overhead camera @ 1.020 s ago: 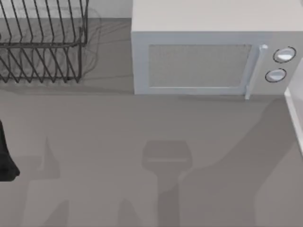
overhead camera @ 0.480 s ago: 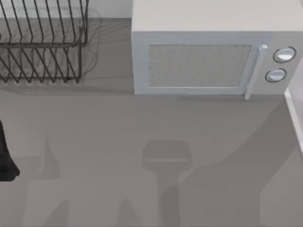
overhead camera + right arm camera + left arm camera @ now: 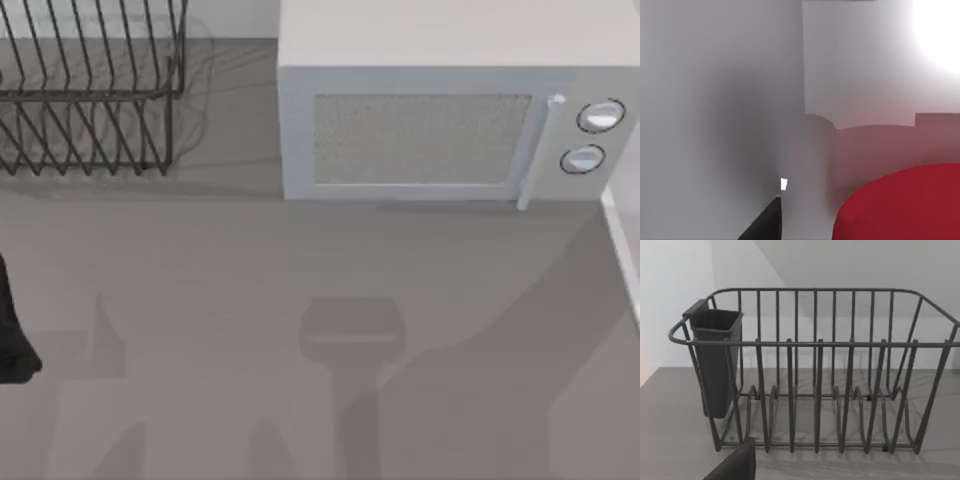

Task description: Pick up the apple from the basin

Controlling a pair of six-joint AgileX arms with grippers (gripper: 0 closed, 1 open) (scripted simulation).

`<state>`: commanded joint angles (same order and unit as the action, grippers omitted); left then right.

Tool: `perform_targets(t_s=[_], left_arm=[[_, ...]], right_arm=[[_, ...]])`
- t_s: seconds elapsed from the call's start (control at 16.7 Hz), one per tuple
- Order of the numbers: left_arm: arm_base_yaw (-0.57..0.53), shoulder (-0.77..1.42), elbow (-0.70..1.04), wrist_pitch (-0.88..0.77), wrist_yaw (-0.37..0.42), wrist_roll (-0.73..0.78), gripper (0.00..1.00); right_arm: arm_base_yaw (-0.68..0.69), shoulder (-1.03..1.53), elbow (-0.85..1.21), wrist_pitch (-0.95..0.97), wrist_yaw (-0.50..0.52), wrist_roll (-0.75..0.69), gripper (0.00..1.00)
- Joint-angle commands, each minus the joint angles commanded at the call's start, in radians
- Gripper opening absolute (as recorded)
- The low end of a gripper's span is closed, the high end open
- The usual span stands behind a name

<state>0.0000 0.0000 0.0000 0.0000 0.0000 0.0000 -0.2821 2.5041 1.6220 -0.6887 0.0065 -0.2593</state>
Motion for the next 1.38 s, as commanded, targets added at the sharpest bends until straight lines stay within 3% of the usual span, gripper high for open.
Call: perform_targets(t_s=[0.24, 0.3, 0.96, 1.38], left_arm=[[0.0, 0.0, 0.0, 0.0, 0.0, 0.0, 1.0], [0.0, 0.0, 0.0, 0.0, 0.0, 0.0, 1.0], [0.0, 0.0, 0.0, 0.0, 0.0, 0.0, 1.0], [0.0, 0.0, 0.0, 0.0, 0.0, 0.0, 1.0]], right_arm=[[0.0, 0.0, 0.0, 0.0, 0.0, 0.0, 0.02], [0.0, 0.0, 0.0, 0.0, 0.0, 0.0, 0.0], [0.002, -0.06, 0.051, -0.061, -0.014, 0.006, 0.0], [-0.003, -0.1, 0.422, -0.49, -0.014, 0.001, 0.0]])
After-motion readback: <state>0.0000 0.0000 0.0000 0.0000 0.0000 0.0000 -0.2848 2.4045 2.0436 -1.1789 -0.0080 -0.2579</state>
